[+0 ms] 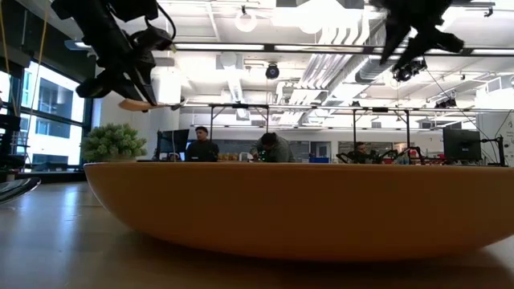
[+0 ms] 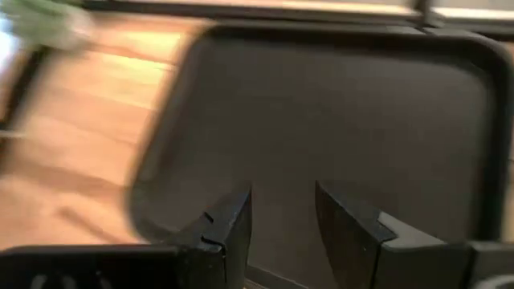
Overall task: Pick and place plate/cup/fork/spoon on tray
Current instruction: Put the yellow fork on the black serving tray
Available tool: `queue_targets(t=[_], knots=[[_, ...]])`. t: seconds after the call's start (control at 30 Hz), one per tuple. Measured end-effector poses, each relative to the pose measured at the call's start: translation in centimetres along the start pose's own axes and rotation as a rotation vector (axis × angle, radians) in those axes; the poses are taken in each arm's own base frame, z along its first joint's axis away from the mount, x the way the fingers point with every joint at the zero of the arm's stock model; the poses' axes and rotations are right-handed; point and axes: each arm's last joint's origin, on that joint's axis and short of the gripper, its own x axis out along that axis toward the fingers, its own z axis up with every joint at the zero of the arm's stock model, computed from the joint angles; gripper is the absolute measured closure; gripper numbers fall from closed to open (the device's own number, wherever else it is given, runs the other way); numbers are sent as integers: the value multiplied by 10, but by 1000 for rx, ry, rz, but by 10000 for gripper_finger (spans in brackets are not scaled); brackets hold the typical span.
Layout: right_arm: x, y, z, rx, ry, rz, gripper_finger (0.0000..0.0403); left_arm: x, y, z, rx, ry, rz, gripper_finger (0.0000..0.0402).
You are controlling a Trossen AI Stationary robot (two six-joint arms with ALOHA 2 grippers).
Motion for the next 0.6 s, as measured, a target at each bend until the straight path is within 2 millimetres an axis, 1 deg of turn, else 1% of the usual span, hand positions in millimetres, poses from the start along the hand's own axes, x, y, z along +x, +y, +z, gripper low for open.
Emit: queue_targets(t=[0.2, 0.43, 0.6], knots=[[17, -16, 10, 60, 114, -170, 273, 0, 0, 0, 50, 3, -2, 346], [32, -37, 31, 88, 153, -267, 273, 0, 0, -1, 106, 20, -14, 346], [59, -60, 38, 93, 230, -310, 273, 0, 0, -1, 129, 26, -18, 346]])
